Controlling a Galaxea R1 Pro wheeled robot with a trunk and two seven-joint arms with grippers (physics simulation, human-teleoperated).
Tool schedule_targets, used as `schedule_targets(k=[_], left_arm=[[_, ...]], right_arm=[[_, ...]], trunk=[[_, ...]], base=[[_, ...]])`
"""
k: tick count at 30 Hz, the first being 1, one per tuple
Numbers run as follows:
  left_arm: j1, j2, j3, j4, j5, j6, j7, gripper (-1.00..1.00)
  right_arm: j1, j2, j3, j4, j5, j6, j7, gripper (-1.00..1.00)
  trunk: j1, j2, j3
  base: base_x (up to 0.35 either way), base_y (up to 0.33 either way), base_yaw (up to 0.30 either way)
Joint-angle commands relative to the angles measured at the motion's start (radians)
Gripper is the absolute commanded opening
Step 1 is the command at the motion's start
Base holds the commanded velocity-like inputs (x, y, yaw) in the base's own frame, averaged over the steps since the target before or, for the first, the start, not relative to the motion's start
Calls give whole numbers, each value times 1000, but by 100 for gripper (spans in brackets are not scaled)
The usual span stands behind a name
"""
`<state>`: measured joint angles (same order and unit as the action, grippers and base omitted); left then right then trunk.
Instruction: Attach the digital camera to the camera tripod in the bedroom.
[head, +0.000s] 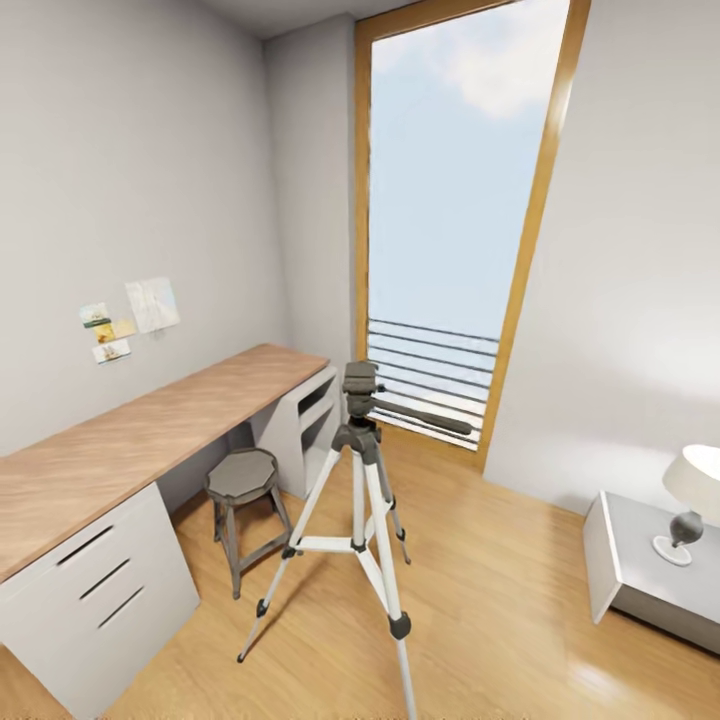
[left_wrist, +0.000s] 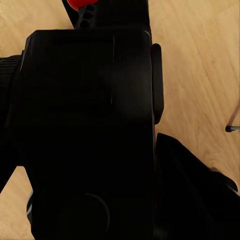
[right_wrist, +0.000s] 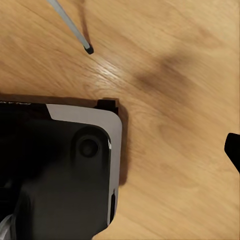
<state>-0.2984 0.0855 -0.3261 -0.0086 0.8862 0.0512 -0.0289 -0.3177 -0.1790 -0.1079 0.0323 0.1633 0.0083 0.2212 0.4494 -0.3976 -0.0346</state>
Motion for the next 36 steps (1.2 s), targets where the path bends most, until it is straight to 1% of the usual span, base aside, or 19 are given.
schedule_targets(k=[1,19,36], left_arm=[[-1,0,-8,-1,8,4,-2,-100],[-1,0,-8,-1,8,4,-2,-100],[-1,0,-8,-1,8,4,-2,-100]], right_arm=[[-1,0,-9,1,10,1,2,100],[-2,0,-9,1,10,1,3,100],[-2,0,-9,1,10,1,3,100]], trunk=[[1,-2,-4],[1,-2,-32],[1,-2,-58]], base=[[0,0,50],[0,0,35],[0,0,4]])
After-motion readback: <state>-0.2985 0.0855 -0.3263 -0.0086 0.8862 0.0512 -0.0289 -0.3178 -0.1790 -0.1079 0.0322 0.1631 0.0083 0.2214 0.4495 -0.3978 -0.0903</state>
